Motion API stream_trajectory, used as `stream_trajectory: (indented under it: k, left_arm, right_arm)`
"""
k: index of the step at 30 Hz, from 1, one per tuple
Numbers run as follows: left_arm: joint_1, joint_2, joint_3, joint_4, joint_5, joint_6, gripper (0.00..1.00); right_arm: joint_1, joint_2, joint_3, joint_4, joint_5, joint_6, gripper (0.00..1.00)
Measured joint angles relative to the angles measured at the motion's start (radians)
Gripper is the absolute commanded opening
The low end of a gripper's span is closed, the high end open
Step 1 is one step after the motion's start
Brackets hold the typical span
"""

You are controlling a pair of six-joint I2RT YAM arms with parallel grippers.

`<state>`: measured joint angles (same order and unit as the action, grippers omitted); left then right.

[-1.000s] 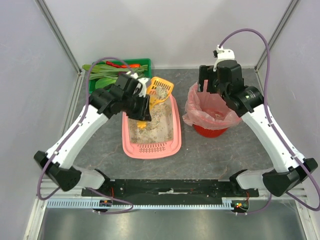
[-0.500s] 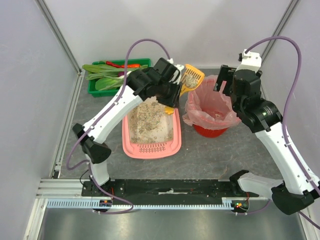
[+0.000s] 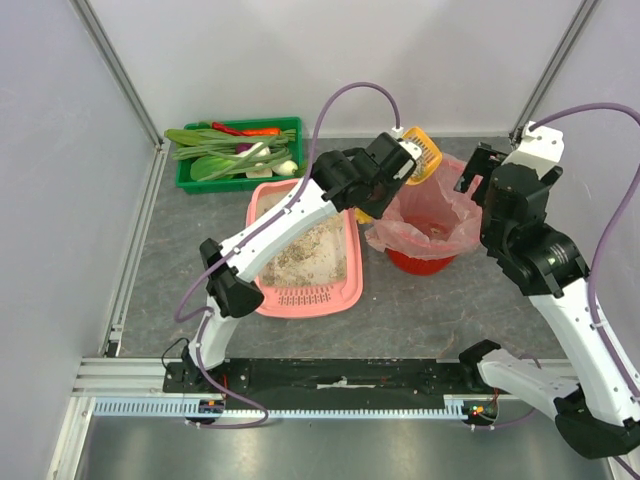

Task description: Clean the litter box

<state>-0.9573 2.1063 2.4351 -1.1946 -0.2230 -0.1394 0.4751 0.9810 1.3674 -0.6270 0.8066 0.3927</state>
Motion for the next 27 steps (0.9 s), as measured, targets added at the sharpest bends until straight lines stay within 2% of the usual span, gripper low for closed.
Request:
stream_trajectory:
  k: [7,16,27]
  left_arm:
    - [-0.037,-0.002,-0.047,0.028,-0.159,0.120,0.02]
    - [-0.132,-0.008,-0.163,0.115,-0.339,0.383,0.02]
    - [-0.175,-0.035,-0.243,0.306,-0.525,0.685,0.02]
  right_arm:
    - [0.000,-0.037,-0.066,0.014,0.020,0.013,0.93]
    - [0.000,-0.038,-0.161,0.022,0.022,0.042,0.94]
    - [-0.001,-0.109,-0.198,0.045,0.043,0.059,0.95]
